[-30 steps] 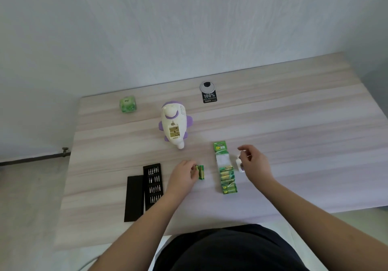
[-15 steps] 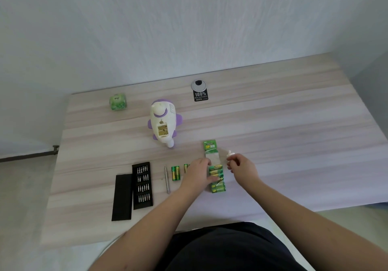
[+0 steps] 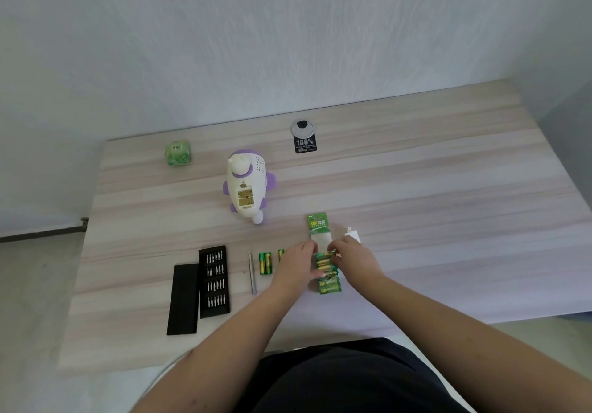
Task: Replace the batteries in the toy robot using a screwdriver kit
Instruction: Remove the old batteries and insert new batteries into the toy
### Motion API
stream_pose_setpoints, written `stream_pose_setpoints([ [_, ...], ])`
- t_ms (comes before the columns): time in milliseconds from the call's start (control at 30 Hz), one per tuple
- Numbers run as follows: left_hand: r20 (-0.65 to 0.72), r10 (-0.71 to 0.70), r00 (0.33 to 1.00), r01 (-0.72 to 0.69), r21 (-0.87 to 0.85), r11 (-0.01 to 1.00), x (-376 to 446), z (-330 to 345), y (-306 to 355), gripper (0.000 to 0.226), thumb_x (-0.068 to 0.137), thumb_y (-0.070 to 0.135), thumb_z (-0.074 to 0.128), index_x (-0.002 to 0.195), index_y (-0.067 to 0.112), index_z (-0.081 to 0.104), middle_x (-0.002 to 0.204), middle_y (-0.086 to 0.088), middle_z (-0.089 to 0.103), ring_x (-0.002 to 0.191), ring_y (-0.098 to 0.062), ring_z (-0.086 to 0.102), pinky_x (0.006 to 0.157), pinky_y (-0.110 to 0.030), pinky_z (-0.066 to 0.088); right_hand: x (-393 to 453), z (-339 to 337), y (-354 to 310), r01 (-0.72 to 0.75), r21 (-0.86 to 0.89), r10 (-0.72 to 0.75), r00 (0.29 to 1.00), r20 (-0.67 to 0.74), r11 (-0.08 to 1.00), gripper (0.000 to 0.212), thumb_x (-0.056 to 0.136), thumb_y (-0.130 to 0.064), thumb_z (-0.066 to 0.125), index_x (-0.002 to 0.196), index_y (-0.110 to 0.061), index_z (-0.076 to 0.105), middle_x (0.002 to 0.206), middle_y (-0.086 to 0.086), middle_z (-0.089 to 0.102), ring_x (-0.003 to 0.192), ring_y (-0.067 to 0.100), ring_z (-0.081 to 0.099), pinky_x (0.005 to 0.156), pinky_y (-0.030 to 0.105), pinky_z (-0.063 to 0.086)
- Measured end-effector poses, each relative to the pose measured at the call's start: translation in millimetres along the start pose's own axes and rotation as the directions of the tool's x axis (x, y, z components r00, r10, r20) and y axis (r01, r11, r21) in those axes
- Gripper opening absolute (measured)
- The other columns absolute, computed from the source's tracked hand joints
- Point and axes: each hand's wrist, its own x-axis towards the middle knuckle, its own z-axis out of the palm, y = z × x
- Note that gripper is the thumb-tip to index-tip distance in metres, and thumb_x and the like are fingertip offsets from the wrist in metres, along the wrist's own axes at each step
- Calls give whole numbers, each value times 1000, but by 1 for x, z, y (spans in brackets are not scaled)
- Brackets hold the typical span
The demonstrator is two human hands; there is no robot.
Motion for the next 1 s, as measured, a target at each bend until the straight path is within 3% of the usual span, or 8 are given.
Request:
stream_pose_setpoints([
  [167, -1, 7, 1000, -7, 5, 1000, 0, 1, -1, 46, 77, 31, 77, 114, 17, 53, 117, 0, 61, 109, -20, 52, 88, -32, 40, 2, 1, 3, -25, -25, 24, 999, -22, 999, 36, 92, -2, 44, 120, -20, 56, 115, 3, 58, 95, 23, 61, 78, 31, 47],
  [333, 0, 13, 1000, -13, -10, 1000, 1, 0, -2, 46, 75, 31, 79, 111, 15, 54, 114, -1, 61, 106, -21, 53, 85, -33, 41, 1, 8, 8, -119, -20, 118, 993, -16, 993, 22, 94, -7, 46, 109, -17, 58, 107, 6, 59, 86, 25, 63, 72, 33, 49],
  [500, 5, 25, 1000, -25, 18, 1000, 3, 0, -3, 47, 75, 33, 79, 111, 16, 54, 113, -1, 62, 104, -20, 53, 86, -34, 42, 3, 10, 9, -142, 69, 145, 989, -40, 987, 23, 93, -8, 48, 109, -21, 58, 108, 4, 56, 79, 25, 65, 73, 36, 53],
  [667, 9, 30, 1000, -30, 30, 999, 4, -1, -2, 48, 74, 35, 80, 110, 18, 54, 112, 0, 62, 103, -20, 53, 85, -34, 42, 6, 7, 6, -110, 48, 111, 994, -5, 993, 19, 91, -21, 60, 109, -16, 59, 111, 6, 55, 89, 26, 61, 72, 31, 46],
  [1000, -1, 59, 998, -59, 66, 996, 1, -3, -2, 51, 75, 37, 79, 111, 15, 51, 112, -3, 61, 105, -23, 53, 78, -31, 35, 14, -2, -4, 36, -204, -21, 997, 73, 978, 31, 91, -18, 58, 120, -19, 49, 124, 2, 48, 107, 29, 53, 71, 31, 38],
])
